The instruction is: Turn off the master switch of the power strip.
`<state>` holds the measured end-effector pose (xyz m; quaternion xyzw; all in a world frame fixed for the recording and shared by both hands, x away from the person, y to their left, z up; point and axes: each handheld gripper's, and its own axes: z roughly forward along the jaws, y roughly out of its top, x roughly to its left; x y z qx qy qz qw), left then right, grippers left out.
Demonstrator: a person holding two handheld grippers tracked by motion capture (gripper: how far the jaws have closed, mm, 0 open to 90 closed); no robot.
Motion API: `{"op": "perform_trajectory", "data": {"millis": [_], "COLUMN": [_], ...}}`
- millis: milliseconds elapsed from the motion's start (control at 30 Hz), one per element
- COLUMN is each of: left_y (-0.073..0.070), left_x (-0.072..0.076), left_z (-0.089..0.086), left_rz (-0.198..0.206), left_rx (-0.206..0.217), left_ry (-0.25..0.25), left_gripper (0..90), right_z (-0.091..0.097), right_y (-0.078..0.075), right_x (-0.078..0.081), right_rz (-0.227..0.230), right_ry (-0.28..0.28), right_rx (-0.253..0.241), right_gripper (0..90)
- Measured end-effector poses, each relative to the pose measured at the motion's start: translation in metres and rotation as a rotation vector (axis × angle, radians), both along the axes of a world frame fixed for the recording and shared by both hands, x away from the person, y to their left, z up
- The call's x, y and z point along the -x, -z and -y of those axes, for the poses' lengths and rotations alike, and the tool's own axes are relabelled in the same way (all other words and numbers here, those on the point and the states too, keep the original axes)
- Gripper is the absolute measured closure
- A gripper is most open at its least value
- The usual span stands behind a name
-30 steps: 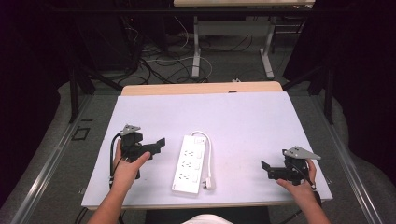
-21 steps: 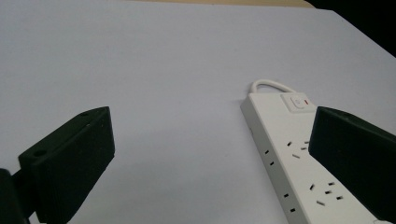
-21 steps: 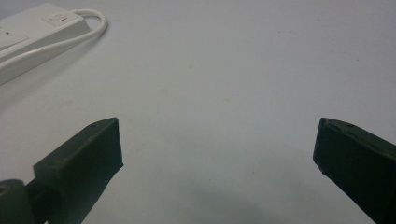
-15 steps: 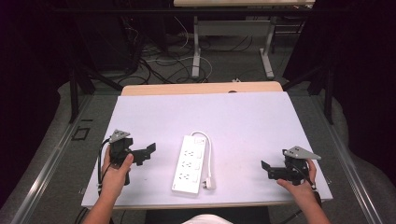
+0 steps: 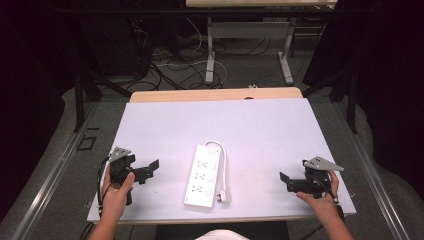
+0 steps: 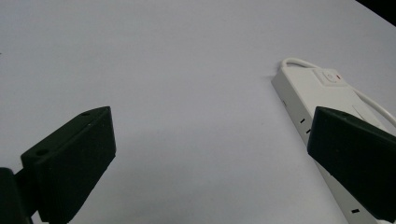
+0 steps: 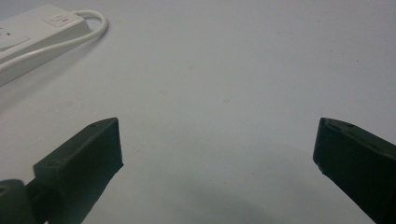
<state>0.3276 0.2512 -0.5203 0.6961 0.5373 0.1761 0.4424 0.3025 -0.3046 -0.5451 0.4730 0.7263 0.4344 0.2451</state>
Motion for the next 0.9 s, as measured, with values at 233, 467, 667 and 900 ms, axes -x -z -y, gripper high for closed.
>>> {"op": "perform_trajectory", "data": {"millis": [233, 467, 667, 900], "left_y": [0.010, 0.017, 0.024, 0.029], "left_x": [0.002, 0.003, 0.003, 0.003], "left_z": [-0.012, -0.021, -0.026, -0.030], "left_rz": [-0.002, -0.017, -0.033, -0.036], "left_rx": [0.019, 0.005, -0.009, -0.008], "left_ry": [-0.028, -0.048, -0.060, -0.070], "left_gripper": [1.8, 2.2, 2.6, 2.7], "right_z": [0.000, 0.001, 0.002, 0.003], "right_y": [0.000, 0.000, 0.000, 0.000], "right_x": [0.000, 0.000, 0.000, -0.001], "right_rz": [-0.001, -0.003, 0.000, -0.001], "right_ry": [0.000, -0.006, -0.007, -0.004], "right_rx": [0.001, 0.002, 0.006, 0.008], "right_gripper": [0.7, 0.7, 0.7, 0.7]}}
